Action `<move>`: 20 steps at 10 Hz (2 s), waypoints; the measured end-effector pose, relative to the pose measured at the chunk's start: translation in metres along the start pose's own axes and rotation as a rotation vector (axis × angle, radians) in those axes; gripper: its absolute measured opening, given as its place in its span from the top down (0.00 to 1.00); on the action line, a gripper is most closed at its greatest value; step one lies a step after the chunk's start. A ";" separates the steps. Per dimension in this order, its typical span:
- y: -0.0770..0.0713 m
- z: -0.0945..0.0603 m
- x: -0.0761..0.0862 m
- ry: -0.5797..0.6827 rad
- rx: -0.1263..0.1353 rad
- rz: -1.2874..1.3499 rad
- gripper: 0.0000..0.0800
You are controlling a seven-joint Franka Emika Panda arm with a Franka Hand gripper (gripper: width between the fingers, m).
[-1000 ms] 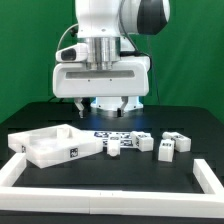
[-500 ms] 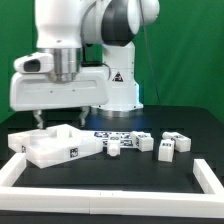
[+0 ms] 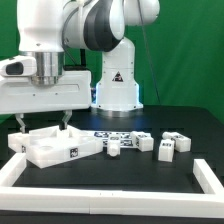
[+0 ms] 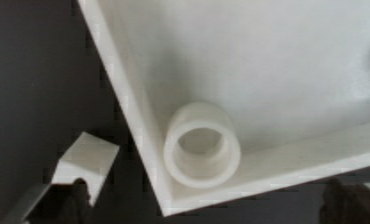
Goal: Assemble one leg
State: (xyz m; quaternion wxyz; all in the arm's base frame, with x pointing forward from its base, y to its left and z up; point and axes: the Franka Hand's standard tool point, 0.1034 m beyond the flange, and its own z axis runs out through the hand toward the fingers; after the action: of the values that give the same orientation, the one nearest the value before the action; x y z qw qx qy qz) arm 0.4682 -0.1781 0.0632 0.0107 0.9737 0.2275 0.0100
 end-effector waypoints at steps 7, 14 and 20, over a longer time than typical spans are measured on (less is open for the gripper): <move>0.019 0.049 -0.056 -0.064 -0.008 -0.038 0.20; 0.022 0.045 -0.062 -0.064 -0.011 -0.033 0.93; 0.012 -0.005 -0.034 -0.077 0.057 0.177 0.93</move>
Offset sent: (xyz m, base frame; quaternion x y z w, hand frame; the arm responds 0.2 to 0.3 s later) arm -0.0191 -0.0055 -0.0389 -0.0019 0.0354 -0.0130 0.9993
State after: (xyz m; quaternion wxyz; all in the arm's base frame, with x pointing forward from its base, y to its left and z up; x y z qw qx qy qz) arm 0.4432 -0.2038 0.0681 -0.0092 0.9895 0.1401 -0.0328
